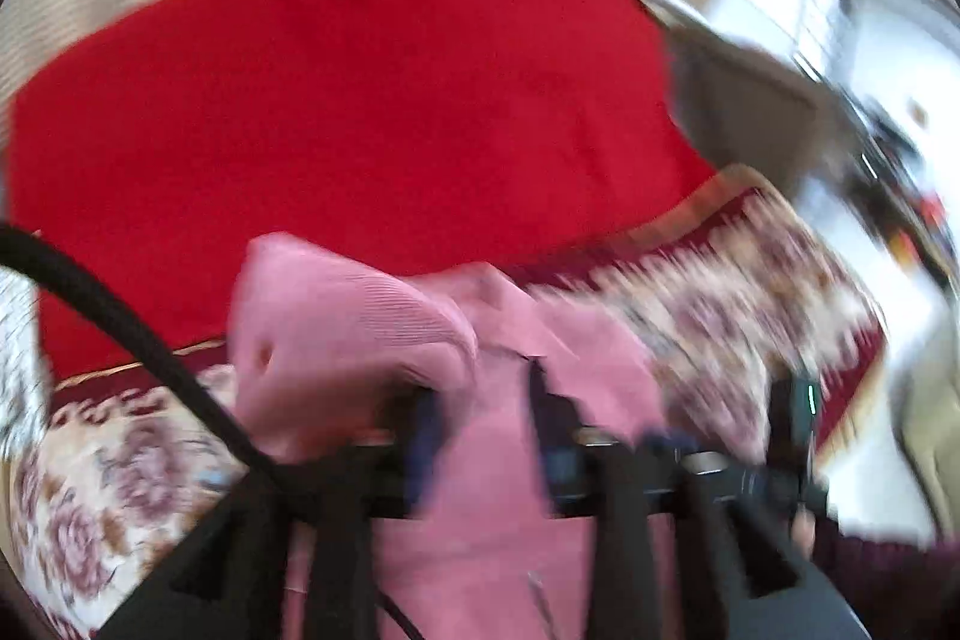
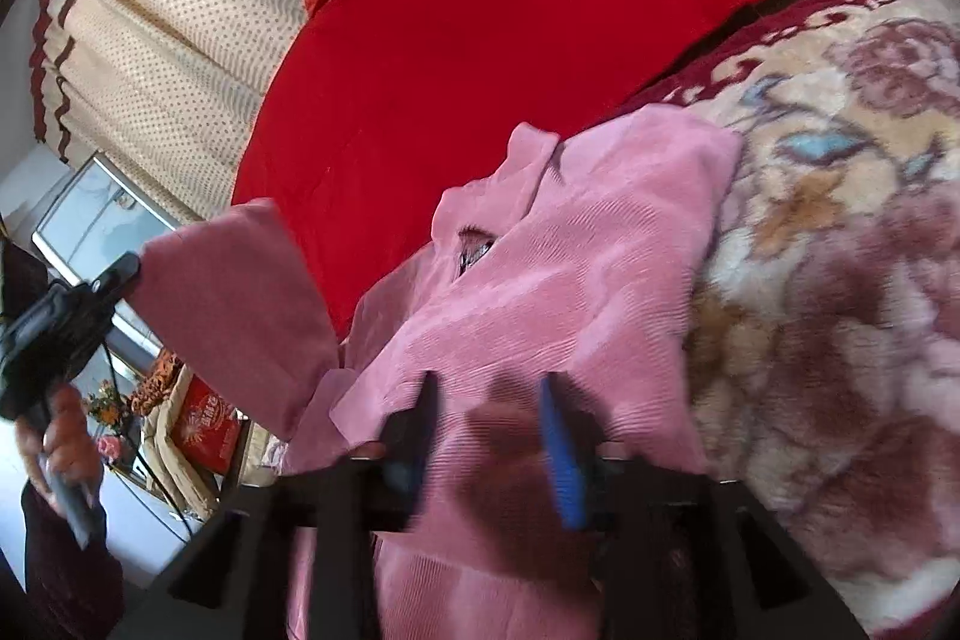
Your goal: Fold large clothes
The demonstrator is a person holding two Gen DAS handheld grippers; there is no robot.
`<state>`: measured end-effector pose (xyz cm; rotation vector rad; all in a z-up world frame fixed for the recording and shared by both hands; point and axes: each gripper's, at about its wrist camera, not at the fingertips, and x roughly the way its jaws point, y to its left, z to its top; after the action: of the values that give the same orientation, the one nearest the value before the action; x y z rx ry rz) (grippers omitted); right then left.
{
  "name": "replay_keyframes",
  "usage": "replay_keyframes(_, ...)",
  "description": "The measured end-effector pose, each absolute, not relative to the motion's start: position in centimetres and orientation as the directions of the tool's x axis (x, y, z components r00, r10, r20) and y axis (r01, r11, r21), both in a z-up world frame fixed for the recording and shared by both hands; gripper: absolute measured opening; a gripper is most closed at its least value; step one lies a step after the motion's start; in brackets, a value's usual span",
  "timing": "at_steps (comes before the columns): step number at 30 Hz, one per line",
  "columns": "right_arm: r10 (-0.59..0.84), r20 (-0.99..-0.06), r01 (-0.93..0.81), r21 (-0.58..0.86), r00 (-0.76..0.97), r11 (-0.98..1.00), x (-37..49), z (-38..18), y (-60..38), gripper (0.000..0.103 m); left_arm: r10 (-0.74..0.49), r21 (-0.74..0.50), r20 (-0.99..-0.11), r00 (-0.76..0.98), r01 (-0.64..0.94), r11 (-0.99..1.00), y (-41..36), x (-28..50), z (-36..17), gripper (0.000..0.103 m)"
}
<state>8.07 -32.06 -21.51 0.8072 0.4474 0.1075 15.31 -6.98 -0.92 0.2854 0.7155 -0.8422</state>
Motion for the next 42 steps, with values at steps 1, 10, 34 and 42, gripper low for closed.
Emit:
replay_keyframes(1, 0.247, -0.316, 0.068, 0.73, 0.916, 0.68, 7.2, -21.2, -32.6, 0.079, -0.583, -0.025, -0.679, 0.447, 0.779, 0.626, -7.3, 14.6, -1.3, 0.046)
replay_keyframes(10, 0.205, -0.298, 0.091, 0.742, 0.932, 0.664, 6.4, -18.9, -34.7, 0.079, -0.462, -0.07, -0.671, 0.58, 0.571, 0.818, -0.3, 19.9, -3.6, 0.06)
replay_keyframes(34, 0.266, -0.426, 0.175, 0.751, 0.865, 0.636, 11.1, -20.6, -32.5, 0.041, -0.456, -0.036, -0.784, 0.422, 0.702, 0.711, -12.4, 20.8, -11.3, 0.088)
replay_keyframes(42, 0.207, -0.391, 0.17, 0.737, 0.897, 0.655, 7.2, -19.2, -34.4, 0.041, -0.498, -0.014, -0.696, 0.517, 0.685, 0.729, -12.2, 18.9, -8.4, 0.003)
